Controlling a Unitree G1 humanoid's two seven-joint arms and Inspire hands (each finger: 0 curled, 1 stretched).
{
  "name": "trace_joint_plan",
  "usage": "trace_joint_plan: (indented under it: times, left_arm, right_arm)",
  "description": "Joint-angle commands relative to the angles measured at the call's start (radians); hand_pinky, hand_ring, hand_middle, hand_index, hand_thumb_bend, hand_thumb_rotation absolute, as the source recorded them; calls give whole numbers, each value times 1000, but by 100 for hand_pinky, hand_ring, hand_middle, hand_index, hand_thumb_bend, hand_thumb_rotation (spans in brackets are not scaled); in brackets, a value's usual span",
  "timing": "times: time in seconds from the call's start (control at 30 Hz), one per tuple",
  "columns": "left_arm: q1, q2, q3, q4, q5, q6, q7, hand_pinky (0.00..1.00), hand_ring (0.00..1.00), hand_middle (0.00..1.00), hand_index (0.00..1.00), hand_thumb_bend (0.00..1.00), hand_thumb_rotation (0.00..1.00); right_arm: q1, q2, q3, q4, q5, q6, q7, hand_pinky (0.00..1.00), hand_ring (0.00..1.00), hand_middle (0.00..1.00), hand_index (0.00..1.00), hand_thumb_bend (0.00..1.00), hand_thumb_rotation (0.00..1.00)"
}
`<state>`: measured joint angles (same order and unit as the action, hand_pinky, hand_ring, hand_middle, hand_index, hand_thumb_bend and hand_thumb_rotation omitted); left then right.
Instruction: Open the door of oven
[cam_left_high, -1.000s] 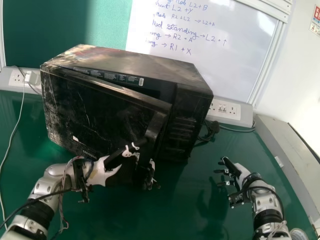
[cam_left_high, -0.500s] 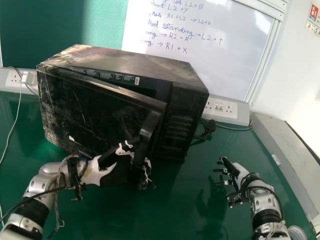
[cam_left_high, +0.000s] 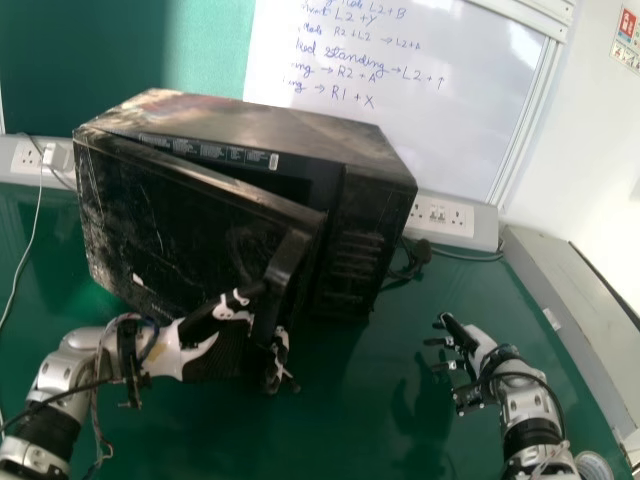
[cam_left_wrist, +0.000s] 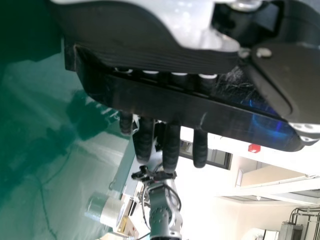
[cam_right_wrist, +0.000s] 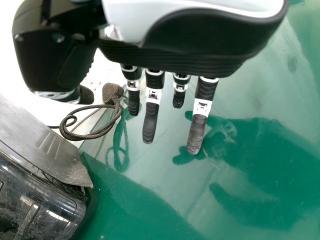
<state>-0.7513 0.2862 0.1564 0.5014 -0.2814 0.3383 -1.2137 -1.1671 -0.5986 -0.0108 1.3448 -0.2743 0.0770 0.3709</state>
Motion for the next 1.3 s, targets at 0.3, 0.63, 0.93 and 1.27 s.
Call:
trace_joint_plan:
  times: [0.3, 0.63, 0.93, 1.27]
  left_arm:
    - [9, -11, 65, -99, -194, 90, -52, 2, 6, 11, 47, 51, 4]
    - [55, -8, 78, -179, -225, 142, -45, 1, 5, 11, 47, 51, 4]
    - [96, -9, 81, -255, -257, 154, -26, 0, 4, 10, 47, 52, 5]
    - [154, -18, 133, -244, -363, 252, -54, 2, 6, 13, 47, 52, 5]
  right_arm:
    - [4, -10, 22, 6, -15, -5, 26, 86, 73, 74, 92, 51, 53]
    - [3, -13, 18, 7, -10, -2, 28, 90, 74, 73, 94, 53, 55]
    - [3, -14, 5, 8, 3, 11, 22, 91, 73, 72, 92, 54, 51]
    - [2, -18, 30, 9, -23, 0, 15, 86, 73, 73, 91, 49, 53]
